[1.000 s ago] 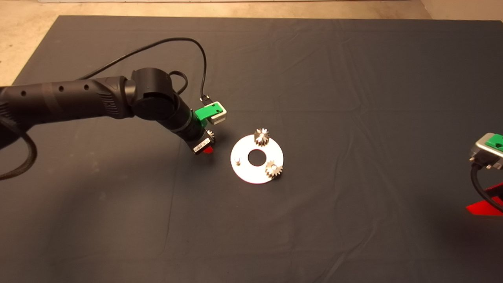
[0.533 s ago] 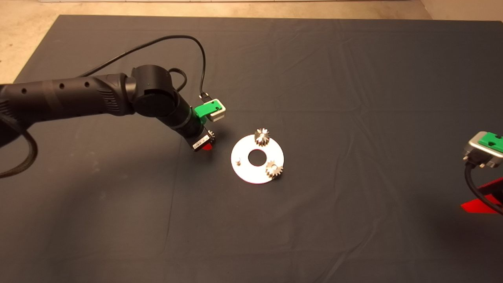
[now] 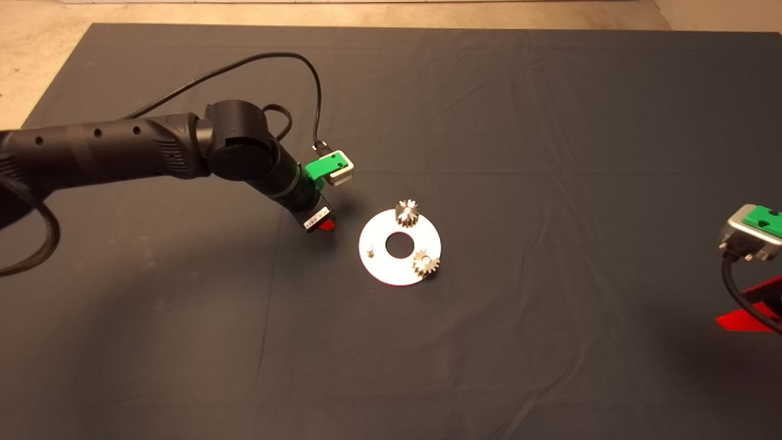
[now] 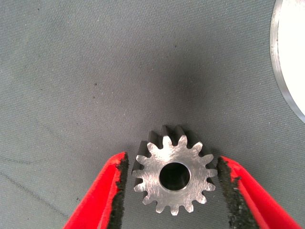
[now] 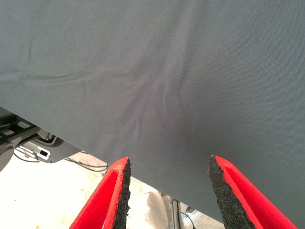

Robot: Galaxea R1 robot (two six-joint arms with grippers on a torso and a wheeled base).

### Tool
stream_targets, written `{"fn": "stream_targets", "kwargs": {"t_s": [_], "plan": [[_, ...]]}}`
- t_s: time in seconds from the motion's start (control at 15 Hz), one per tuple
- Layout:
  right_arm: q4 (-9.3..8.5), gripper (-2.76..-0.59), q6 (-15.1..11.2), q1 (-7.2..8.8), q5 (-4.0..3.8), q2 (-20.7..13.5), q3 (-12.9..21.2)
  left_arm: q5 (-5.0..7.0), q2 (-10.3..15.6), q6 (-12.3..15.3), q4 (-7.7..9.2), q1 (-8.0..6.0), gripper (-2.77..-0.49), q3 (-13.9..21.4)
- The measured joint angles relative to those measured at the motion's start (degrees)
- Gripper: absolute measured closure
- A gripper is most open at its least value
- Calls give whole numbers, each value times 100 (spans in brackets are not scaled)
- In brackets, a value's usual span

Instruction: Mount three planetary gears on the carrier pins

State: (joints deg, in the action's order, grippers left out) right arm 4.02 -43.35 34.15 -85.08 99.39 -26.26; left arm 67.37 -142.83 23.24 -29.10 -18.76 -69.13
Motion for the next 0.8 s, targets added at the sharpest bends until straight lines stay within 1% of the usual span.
{"fn": "stream_targets", "kwargs": {"t_s": [0.13,0.2,0.53,0.6,0.73,0.8], "plan": [[0,-119,0,0,2,0,0,-6,30,0,0,0,-121,0],[0,-119,0,0,0,1,0,-11,41,0,9,0,-110,1],[0,-119,0,0,0,0,0,-33,55,1,13,0,-109,1],[0,-118,0,0,-1,0,0,-34,61,2,13,1,-104,1],[-1,-119,0,0,0,2,-2,-48,66,2,12,0,-101,1],[0,-119,0,0,0,0,-4,-76,78,2,13,2,-99,1]]}}
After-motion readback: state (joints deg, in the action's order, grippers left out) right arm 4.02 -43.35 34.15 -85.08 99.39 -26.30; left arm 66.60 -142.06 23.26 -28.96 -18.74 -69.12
